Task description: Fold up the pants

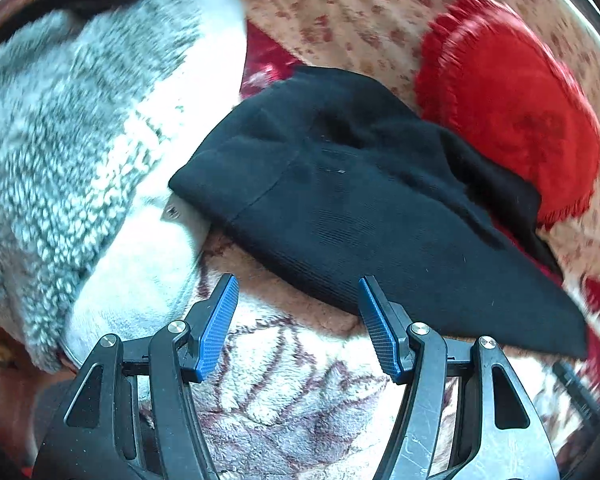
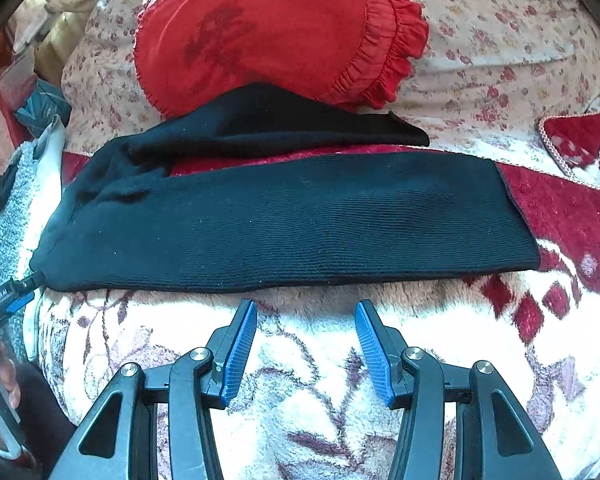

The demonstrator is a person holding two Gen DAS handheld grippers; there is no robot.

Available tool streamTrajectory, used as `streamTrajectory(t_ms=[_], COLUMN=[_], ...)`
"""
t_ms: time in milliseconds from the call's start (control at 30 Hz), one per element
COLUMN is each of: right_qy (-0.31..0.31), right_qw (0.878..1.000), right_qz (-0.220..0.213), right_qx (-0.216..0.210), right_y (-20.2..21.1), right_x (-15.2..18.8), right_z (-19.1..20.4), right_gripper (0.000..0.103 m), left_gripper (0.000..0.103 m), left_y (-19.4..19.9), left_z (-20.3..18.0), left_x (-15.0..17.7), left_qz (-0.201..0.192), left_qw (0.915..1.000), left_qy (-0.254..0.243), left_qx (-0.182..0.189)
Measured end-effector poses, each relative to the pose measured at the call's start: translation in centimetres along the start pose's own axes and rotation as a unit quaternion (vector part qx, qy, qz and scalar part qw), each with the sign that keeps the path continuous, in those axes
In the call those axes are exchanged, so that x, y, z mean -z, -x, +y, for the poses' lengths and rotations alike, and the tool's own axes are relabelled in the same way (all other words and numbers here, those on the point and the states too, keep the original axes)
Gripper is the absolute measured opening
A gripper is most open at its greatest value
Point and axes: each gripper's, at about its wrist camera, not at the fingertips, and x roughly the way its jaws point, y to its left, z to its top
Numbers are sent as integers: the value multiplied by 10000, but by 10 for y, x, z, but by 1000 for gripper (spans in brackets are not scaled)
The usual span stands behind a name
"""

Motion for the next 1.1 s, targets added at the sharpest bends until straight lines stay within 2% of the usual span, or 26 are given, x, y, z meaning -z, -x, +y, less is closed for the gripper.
streamTrajectory(t_ms=[133,333,500,533,567,600,633,667,767,967,1100], right_qy=[-28,-452,-978,-1026,-1034,-1017,-1000,-993,-855,-399,-135], right_qw=[9999,9979,9912,9901,9897,9900,9905,9907,9911,9914,9915], right_qz=[-3,-100,-335,-391,-474,-549,-589,-612,-717,-945,-936], right_qx=[-131,-445,-825,-870,-870,-806,-737,-703,-727,-816,-892], right_y=[1,-13,-27,-29,-31,-32,-33,-33,-26,17,49], right_x=[1,-8,-23,-25,-28,-30,-33,-34,-36,-32,-17], right_z=[0,-5,-15,-16,-17,-16,-16,-16,-13,0,7], right_gripper=[49,50,50,47,37,32,21,15,6,5,5], left_gripper=[62,62,62,61,57,43,22,15,10,9,9], left_y=[-8,-33,-45,-48,-49,-49,-48,-47,-37,6,37], left_z=[8,2,-12,-15,-16,-17,-16,-16,-14,-5,7], left_x=[-6,-14,-27,-28,-29,-29,-29,-29,-29,-27,-14], left_qz=[144,443,422,392,350,292,234,205,68,-137,-201], left_qw=[9994,9975,9984,9987,9989,9991,9991,9992,9994,9992,9993], left_qy=[302,538,375,312,295,313,341,347,326,263,143], left_qx=[60,121,-98,-126,-116,-75,-47,-48,-6,278,281])
